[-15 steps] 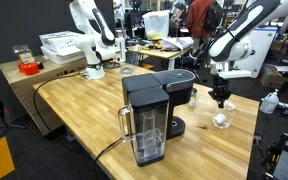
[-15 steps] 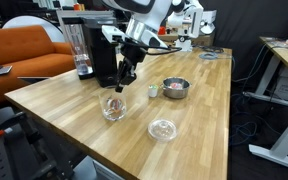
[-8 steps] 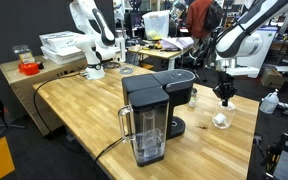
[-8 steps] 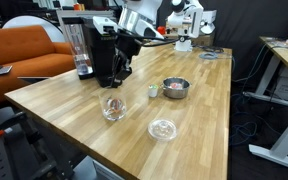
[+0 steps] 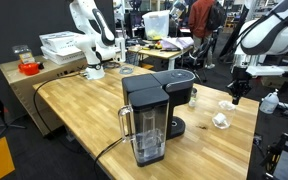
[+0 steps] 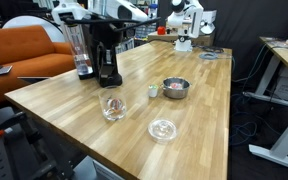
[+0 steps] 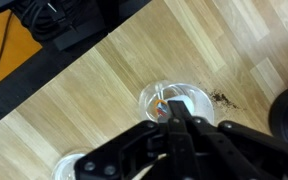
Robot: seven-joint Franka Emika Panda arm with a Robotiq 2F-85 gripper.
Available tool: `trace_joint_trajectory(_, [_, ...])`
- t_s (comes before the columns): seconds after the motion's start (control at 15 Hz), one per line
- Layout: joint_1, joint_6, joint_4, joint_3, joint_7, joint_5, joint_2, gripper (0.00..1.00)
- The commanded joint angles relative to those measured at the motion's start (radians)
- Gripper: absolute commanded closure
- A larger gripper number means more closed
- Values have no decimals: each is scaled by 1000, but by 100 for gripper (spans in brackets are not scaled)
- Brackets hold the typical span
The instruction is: Uncover the glass jar and put a coffee pod inside
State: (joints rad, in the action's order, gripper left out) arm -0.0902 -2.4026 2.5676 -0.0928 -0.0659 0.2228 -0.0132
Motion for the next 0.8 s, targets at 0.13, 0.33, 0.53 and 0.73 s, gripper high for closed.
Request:
trace_joint_trajectory(0.13, [-6, -66, 212, -17, 30, 5, 227, 80])
trace_joint_trajectory(0.33, [-1, -29, 203, -16, 9, 0, 216, 80])
trace_joint_trajectory(0.53, [0, -29, 196, -16, 9, 0, 210, 61])
trace_joint_trajectory(0.73, [0, -29, 195, -16, 9, 0, 209, 61])
